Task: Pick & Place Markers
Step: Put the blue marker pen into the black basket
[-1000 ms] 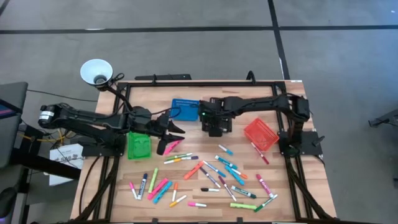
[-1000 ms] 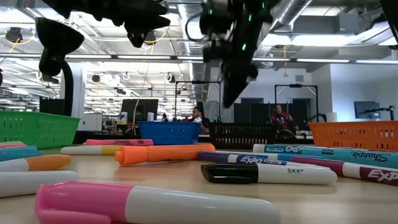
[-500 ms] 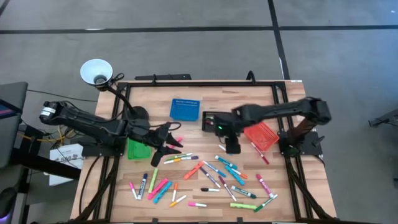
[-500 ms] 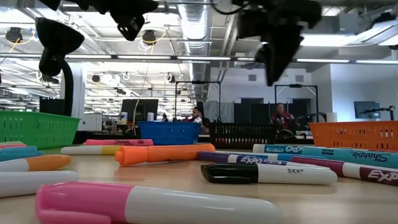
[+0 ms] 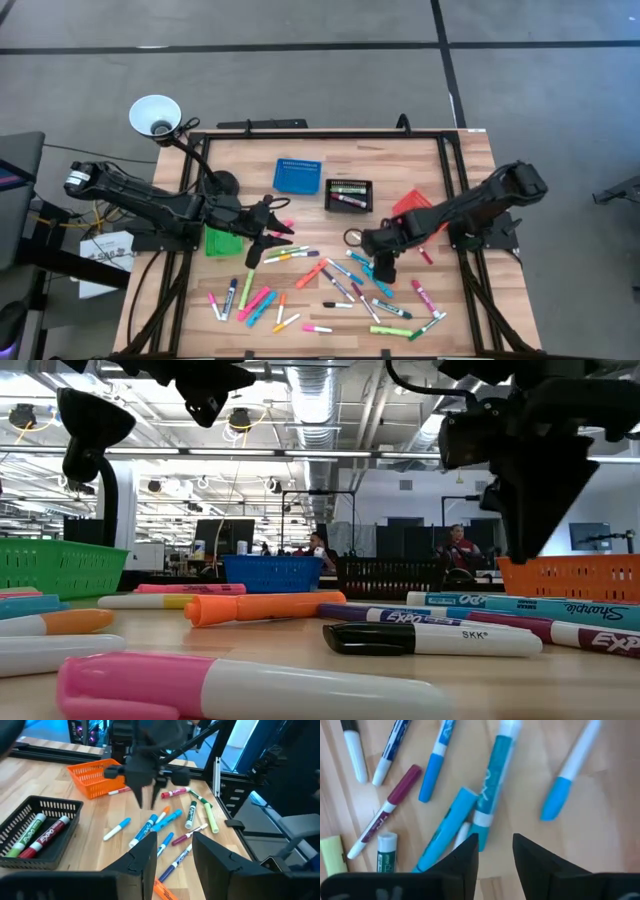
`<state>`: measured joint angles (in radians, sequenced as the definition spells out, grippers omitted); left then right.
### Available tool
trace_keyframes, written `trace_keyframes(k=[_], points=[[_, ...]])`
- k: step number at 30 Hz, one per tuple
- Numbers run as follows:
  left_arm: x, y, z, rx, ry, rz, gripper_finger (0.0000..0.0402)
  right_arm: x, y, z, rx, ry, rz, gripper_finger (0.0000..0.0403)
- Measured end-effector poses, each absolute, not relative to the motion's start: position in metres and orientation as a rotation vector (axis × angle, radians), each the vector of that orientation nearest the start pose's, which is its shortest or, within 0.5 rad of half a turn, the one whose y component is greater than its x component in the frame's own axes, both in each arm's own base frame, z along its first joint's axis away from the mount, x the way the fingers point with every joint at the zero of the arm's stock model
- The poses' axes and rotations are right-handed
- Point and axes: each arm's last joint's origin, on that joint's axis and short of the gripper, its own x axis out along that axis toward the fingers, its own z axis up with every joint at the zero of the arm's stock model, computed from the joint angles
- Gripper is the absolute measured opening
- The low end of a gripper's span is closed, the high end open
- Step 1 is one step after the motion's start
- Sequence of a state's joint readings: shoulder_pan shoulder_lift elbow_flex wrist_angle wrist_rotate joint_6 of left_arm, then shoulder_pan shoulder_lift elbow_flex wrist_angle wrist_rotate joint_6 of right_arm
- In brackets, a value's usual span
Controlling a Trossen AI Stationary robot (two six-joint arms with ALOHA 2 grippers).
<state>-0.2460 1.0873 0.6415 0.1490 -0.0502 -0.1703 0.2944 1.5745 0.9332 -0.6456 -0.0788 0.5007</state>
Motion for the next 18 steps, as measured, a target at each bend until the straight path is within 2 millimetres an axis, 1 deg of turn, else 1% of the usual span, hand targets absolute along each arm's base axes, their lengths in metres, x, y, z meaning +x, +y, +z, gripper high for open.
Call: trace_keyframes(k=[5,11,15,18], points=[[0.230,-0.056,0.258,-0.125,0.309,-0.166,0.0120,0.276,0.094,0.159,0.305,1.348,-0.024,0.0139],[0.230,-0.056,0.258,-0.125,0.309,-0.166,0.0120,0.279,0.099,0.137,0.272,1.408,-0.051,0.0163],[0.230,-0.056,0.258,-0.124,0.309,-0.166,0.0120,0.282,0.098,0.128,0.248,1.428,-0.077,0.0164],[0.230,-0.056,0.258,-0.119,0.308,-0.167,0.0120,0.281,0.098,0.125,0.220,1.439,-0.078,0.0146]])
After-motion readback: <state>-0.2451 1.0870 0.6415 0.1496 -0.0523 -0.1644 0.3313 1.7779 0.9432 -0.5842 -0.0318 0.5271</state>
